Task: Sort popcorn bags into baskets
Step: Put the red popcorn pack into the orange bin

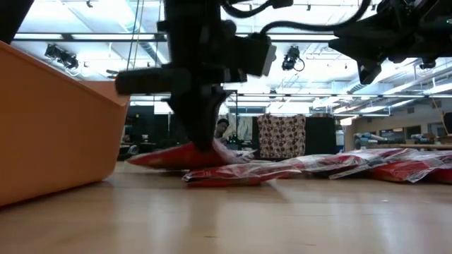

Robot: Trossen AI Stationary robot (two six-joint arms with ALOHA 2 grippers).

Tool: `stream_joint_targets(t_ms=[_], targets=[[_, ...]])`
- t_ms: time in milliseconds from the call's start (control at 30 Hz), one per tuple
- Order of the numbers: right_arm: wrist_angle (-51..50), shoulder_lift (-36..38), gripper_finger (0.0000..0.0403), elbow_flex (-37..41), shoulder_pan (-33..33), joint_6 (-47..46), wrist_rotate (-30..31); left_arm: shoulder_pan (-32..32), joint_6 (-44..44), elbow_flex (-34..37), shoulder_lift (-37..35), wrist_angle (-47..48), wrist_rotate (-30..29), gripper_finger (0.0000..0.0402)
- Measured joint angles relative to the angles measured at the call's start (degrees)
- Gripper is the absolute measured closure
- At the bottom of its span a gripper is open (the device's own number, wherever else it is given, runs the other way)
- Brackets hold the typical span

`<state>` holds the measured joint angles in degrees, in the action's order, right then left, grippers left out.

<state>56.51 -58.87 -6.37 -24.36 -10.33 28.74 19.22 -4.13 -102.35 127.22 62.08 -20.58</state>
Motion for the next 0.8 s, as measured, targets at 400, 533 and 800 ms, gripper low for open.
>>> stream_joint_targets(t_ms=[400,533,800], targets=[[-0.48,-0.02,0.0293,0.0,0.0,0.0,0.02,-2.53,-5.4,-8.61,-9.46,5.13,7.05,0.04],[-0.51,-0.02,0.0293,0.0,0.0,0.0,0.02,-0.36,-9.7,-8.87,-14.61,3.12,11.4,0.0401],[-0.67,-0.02,0.0293,0.0,0.0,0.0,0.04,6.98,-9.33,-8.89,-22.14,-2.05,18.83,0.0401]])
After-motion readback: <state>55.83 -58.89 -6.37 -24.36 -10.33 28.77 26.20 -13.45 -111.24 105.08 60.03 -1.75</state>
